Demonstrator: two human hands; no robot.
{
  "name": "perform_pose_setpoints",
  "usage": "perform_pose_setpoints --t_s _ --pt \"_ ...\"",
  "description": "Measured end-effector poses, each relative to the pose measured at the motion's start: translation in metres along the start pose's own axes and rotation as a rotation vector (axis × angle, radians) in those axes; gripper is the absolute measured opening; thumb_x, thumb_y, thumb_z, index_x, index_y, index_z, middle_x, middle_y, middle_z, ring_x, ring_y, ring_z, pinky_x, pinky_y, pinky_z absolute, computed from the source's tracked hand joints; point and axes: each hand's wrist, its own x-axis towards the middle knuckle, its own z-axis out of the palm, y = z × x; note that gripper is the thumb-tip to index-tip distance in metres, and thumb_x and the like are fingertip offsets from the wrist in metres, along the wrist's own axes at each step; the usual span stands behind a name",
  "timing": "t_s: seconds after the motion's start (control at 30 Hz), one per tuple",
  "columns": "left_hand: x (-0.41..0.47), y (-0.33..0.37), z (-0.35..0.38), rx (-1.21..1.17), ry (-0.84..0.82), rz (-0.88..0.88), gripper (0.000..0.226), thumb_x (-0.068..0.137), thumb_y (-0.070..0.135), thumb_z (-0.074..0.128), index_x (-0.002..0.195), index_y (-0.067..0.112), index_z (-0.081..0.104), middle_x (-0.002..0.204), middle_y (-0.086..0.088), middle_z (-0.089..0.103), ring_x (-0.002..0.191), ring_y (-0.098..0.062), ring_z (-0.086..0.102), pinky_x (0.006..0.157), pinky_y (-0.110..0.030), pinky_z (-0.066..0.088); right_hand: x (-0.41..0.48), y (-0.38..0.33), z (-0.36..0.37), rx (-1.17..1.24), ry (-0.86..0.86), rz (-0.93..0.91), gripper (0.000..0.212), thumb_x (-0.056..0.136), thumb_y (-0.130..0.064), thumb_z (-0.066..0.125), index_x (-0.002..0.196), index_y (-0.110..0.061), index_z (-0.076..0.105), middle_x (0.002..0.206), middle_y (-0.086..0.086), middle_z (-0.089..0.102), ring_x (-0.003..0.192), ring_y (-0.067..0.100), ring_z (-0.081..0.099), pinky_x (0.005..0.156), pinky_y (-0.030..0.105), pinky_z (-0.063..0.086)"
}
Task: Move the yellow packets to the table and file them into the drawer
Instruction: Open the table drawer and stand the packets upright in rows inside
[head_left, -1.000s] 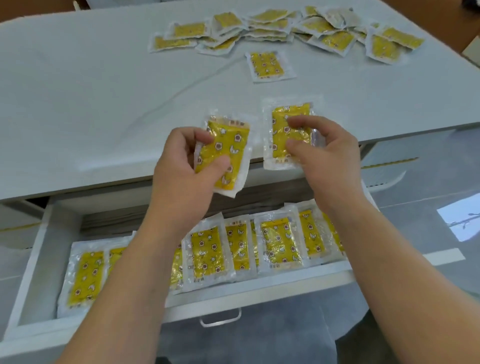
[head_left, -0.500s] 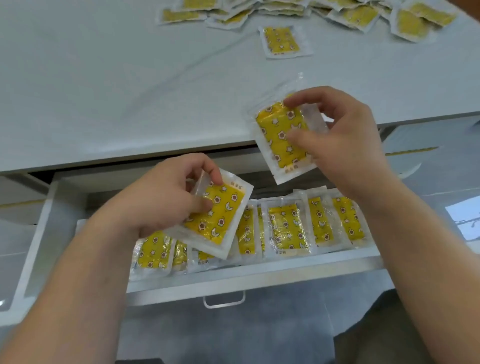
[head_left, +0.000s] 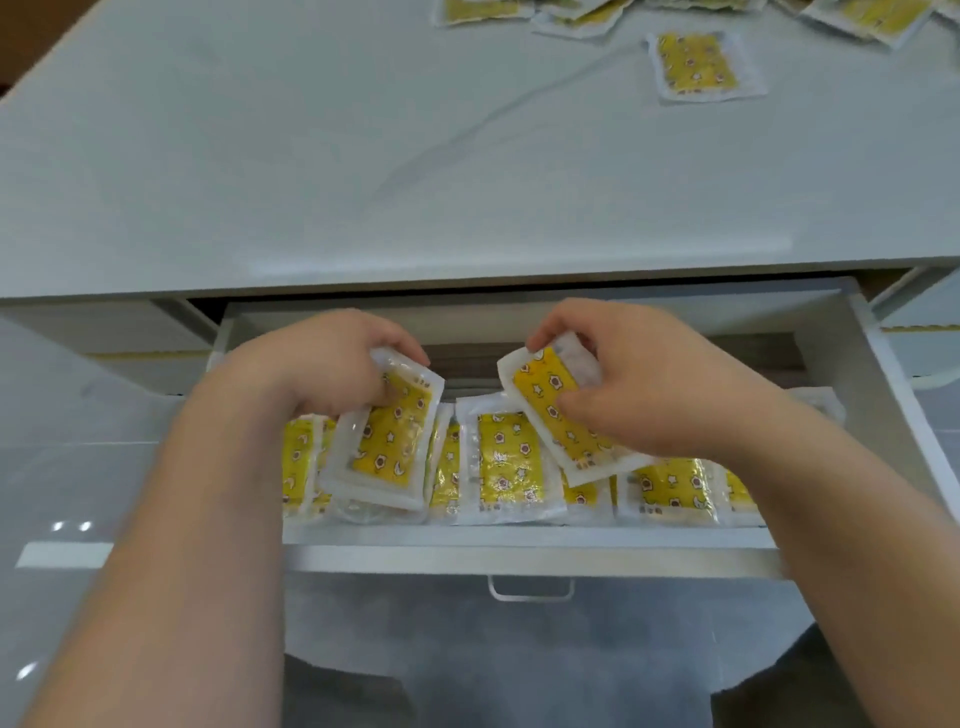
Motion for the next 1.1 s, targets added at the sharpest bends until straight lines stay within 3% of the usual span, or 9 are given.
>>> perform_pose_setpoints --t_s 0.13,0.3,0.4,0.53,0.63,0.73,0.93,1.03,1.1 --pt "-0.003 -0.036 -0.02 -0.002 0.118 -0.07 0.028 0.085 0.012 0.076 0.095 0.038 0.071 0.104 0.009 0.067 0.094 -0.014 0.064 0.084 -0.038 0.057 0.008 -0.019 0.013 0.043 0.039 0.023 0.041 0.087 -0.017 0.065 0.115 -0.045 0.055 0.092 -0.01 0.064 0.062 0.01 0.066 0.05 0.026 0.057" --pt "-0.002 -0.071 -0.024 0.019 0.104 -0.176 0.035 0.085 0.005 0.075 0.101 0.035 0.067 0.108 0.004 0.058 0.088 -0.02 0.064 0.059 -0.031 0.054 0.018 -0.037 0.038 0.041 0.022 0.047 0.039 0.09 -0.017 0.061 0.119 -0.041 0.052 0.092 -0.007 0.064 0.054 0.009 0.059 0.045 0.024 0.049" --pt "-0.001 -0.088 -0.022 0.026 0.084 -0.194 0.037 0.085 0.005 0.075 0.106 0.035 0.066 0.115 0.0 0.058 0.086 -0.018 0.063 0.055 -0.028 0.052 0.021 -0.047 0.048 0.066 0.018 0.071 0.041 0.091 -0.014 0.062 0.121 -0.041 0.053 0.1 -0.012 0.06 0.05 0.005 0.057 0.036 0.016 0.039" --pt "0.004 -0.098 -0.016 0.117 0.059 -0.192 0.042 0.083 0.003 0.075 0.113 0.031 0.066 0.108 0.005 0.059 0.086 -0.015 0.06 0.062 -0.026 0.05 0.026 -0.062 0.06 0.137 0.023 0.082 0.05 0.092 -0.005 0.058 0.122 -0.044 0.052 0.106 -0.011 0.058 0.046 0.005 0.058 0.034 0.014 0.039" --pt "0.009 -0.098 -0.012 0.277 0.038 -0.195 0.042 0.085 0.004 0.072 0.12 0.026 0.068 0.119 0.001 0.063 0.105 -0.02 0.062 0.083 -0.03 0.053 0.025 -0.075 0.073 0.167 -0.007 0.088 0.055 0.09 -0.001 0.057 0.123 -0.045 0.052 0.09 -0.006 0.062 0.046 0.006 0.056 0.035 0.017 0.041" --pt "0.016 -0.101 -0.01 0.411 -0.003 -0.188 0.038 0.09 0.006 0.065 0.127 0.017 0.068 0.128 -0.004 0.064 0.113 -0.025 0.064 0.097 -0.037 0.054 0.025 -0.087 0.086 0.183 -0.052 0.096 0.058 0.091 0.001 0.059 0.126 -0.045 0.053 0.095 -0.005 0.065 0.058 0.011 0.063 0.041 0.022 0.051" --pt "0.029 -0.109 -0.014 0.388 -0.01 -0.2 0.038 0.089 0.001 0.057 0.121 0.014 0.071 0.122 -0.006 0.068 0.107 -0.025 0.066 0.096 -0.039 0.056 0.048 -0.111 0.108 0.175 -0.129 0.074 0.055 0.091 -0.002 0.065 0.124 -0.045 0.055 0.098 -0.011 0.058 0.072 0.011 0.066 0.052 0.021 0.058" --pt "0.032 -0.109 -0.015 0.352 0.029 -0.193 0.039 0.088 -0.001 0.057 0.121 0.013 0.071 0.121 -0.007 0.067 0.106 -0.025 0.065 0.095 -0.04 0.056 0.068 -0.113 0.124 0.14 -0.132 0.082 0.055 0.088 -0.002 0.068 0.126 -0.04 0.057 0.09 -0.011 0.052 0.066 0.009 0.06 0.043 0.018 0.046" --pt "0.032 -0.107 -0.017 0.35 0.028 -0.187 0.041 0.087 -0.002 0.057 0.124 0.012 0.069 0.123 -0.008 0.066 0.108 -0.026 0.064 0.096 -0.039 0.055 0.076 -0.111 0.132 0.116 -0.138 0.096 0.054 0.087 -0.002 0.068 0.127 -0.036 0.058 0.087 -0.01 0.049 0.067 0.01 0.057 0.047 0.02 0.043"
